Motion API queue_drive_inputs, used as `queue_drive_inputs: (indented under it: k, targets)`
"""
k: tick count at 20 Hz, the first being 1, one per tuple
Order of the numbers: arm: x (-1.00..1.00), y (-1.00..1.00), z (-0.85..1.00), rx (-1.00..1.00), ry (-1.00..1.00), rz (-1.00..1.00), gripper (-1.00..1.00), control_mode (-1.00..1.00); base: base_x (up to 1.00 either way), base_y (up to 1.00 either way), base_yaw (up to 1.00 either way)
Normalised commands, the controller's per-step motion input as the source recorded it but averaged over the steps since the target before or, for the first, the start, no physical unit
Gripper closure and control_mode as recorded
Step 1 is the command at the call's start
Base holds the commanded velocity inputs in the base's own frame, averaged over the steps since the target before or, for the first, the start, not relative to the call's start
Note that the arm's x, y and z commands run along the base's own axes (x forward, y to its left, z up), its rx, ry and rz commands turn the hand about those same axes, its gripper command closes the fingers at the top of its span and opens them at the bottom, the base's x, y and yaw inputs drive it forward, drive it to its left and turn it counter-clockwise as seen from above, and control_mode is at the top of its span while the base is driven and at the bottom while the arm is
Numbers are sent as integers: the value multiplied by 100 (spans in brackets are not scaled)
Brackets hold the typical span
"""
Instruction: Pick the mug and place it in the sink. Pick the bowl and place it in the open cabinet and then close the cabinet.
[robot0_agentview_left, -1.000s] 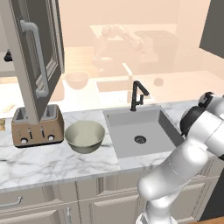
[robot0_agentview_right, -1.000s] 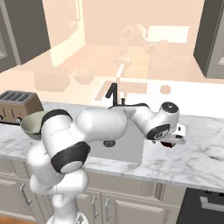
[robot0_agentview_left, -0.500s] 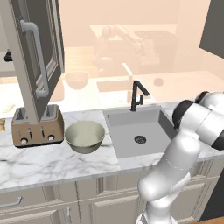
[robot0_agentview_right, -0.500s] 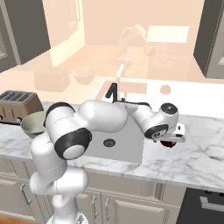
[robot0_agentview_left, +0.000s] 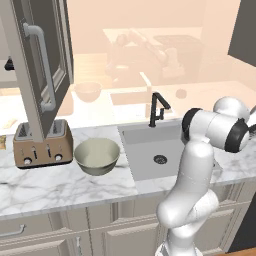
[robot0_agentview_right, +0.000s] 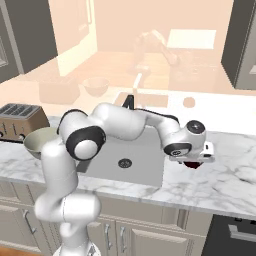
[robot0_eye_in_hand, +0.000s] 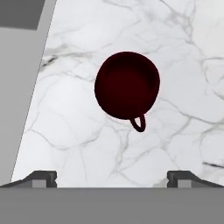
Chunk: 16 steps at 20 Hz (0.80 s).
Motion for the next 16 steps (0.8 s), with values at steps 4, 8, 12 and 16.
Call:
queue_drive_inputs:
  k: [4, 8, 12, 16]
  targets:
    - [21, -16, 0, 0, 0, 4, -100, -100, 0, 0, 0]
    - [22, -6, 0, 0, 1, 3, -100, -100, 0, 0, 0]
    - [6, 0, 0, 0, 1, 1, -100, -100, 0, 0, 0]
    - [3, 0, -3, 0, 2, 0, -100, -100, 0, 0, 0]
